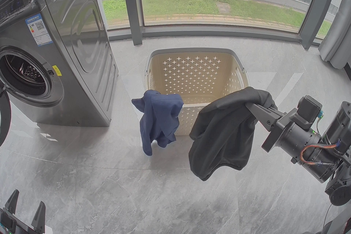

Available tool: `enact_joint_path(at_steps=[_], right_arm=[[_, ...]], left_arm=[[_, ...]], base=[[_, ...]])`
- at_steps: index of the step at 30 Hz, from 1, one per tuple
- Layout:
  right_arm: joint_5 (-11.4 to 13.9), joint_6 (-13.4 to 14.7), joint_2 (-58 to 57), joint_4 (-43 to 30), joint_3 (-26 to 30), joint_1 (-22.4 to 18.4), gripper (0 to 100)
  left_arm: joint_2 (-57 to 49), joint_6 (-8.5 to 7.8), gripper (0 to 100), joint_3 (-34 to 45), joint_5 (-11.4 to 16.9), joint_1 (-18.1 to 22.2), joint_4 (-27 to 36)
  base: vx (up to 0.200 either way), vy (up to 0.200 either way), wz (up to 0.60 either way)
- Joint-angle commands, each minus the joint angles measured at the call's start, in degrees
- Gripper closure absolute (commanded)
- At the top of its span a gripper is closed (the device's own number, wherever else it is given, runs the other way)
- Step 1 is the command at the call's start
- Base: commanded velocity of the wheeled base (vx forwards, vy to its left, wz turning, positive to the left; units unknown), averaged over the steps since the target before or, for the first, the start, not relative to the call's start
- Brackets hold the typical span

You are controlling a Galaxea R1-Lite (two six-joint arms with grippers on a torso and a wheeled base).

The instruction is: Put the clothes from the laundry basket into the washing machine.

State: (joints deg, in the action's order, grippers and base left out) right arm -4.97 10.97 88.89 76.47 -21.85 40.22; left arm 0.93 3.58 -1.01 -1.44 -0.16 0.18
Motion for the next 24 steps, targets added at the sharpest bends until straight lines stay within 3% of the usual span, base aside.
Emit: enact_joint_path(at_steps=[1,24], right_arm=[[0.05,-0.07,0.05,-0.01,-0.22,-0.23,100],[0.05,-0.25,0.05,0.08,-0.30,-0.23,100]], left_arm=[[-0.93,0.02,0,1.01,-0.06,-0.02,-0.01],[-0.93,0.02,0,1.01,-0.06,-0.02,-0.01]], base=[[0.000,0.200,0.00],[0.000,0.200,0.00]])
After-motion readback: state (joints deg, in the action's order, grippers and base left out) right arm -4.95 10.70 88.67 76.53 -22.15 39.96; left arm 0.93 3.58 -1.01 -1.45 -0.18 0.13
